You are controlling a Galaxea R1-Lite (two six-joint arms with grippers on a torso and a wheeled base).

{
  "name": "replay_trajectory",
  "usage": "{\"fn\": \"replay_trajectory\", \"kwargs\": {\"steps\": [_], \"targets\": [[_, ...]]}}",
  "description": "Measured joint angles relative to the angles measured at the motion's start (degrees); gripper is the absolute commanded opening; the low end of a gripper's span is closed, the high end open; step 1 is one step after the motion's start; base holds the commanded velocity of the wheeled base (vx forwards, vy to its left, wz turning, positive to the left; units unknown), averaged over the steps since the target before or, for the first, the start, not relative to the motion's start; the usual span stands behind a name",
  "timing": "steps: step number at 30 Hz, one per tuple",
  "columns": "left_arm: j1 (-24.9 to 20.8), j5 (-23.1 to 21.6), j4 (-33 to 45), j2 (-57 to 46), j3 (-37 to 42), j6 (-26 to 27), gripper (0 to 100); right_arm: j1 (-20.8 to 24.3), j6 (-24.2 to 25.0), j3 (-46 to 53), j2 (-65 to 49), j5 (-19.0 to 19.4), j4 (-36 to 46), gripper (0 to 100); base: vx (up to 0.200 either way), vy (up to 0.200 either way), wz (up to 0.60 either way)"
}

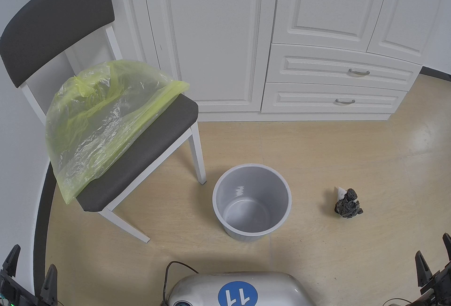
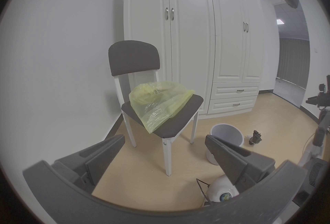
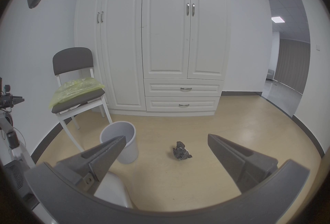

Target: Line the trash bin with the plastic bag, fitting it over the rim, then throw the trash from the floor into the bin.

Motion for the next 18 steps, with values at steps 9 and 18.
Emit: {"fn": "replay_trajectory", "kwargs": {"steps": [9, 18], "targets": [[0.0, 1.0, 0.0, 0.0, 0.0, -3.6, 100, 0.5, 3.4, 0.0, -0.5, -0.8, -0.3, 100, 0.0, 0.0, 0.0], [0.0, -0.2, 0.0, 0.0, 0.0, -1.1, 100, 0.3, 2.2, 0.0, -0.6, -0.7, -0.4, 100, 0.0, 0.0, 0.0]]}}
